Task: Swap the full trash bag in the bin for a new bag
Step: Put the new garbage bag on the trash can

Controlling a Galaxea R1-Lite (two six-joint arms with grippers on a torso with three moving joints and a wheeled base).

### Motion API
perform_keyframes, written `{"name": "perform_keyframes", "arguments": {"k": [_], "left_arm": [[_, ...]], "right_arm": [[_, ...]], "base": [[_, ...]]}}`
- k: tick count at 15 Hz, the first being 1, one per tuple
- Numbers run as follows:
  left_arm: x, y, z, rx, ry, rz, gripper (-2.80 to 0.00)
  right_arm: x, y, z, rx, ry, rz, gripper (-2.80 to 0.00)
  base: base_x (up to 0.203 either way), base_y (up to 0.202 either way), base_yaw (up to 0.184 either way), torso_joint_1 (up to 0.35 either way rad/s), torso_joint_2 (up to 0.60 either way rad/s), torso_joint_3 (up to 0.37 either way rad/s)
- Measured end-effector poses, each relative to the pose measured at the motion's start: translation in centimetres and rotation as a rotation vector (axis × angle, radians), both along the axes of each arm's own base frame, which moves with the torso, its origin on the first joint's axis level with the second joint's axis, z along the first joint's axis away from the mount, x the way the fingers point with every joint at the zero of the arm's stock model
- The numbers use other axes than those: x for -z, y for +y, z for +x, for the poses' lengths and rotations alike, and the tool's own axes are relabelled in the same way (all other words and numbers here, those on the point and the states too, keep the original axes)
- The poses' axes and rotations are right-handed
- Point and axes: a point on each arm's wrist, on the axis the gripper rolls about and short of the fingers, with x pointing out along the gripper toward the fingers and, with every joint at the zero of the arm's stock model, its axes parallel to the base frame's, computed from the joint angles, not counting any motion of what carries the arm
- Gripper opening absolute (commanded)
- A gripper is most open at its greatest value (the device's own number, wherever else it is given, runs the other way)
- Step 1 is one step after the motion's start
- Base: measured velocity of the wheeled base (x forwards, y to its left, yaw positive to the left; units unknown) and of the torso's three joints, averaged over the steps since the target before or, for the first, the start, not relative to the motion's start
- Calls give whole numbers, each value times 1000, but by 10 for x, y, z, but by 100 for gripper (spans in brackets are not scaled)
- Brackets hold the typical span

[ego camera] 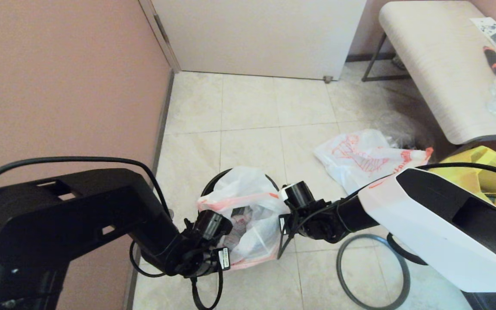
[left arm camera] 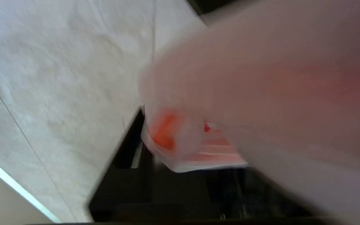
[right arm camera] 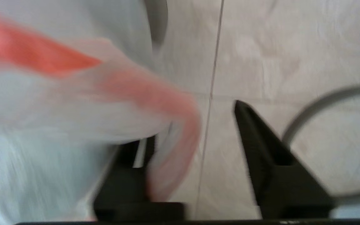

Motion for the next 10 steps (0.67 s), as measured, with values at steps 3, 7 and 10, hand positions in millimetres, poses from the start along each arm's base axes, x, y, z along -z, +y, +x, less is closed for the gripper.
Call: {"name": "perform_keyframes", "arguments": {"k": [3, 7, 10], "left_arm": [[-20, 5, -21, 42, 22, -48, 0], [-45, 8, -40, 84, 61, -130, 0], [-61, 2, -44, 61, 66, -218, 0]], "right_arm": [[-5, -3, -6, 4, 0, -8, 0], [-8, -3, -11, 0, 4, -10, 0], [-10, -4, -18, -3, 10, -15, 0]], "base": [[0, 0, 0, 0, 0, 0], [0, 0, 0, 0, 0, 0], [0, 0, 0, 0, 0, 0]]}}
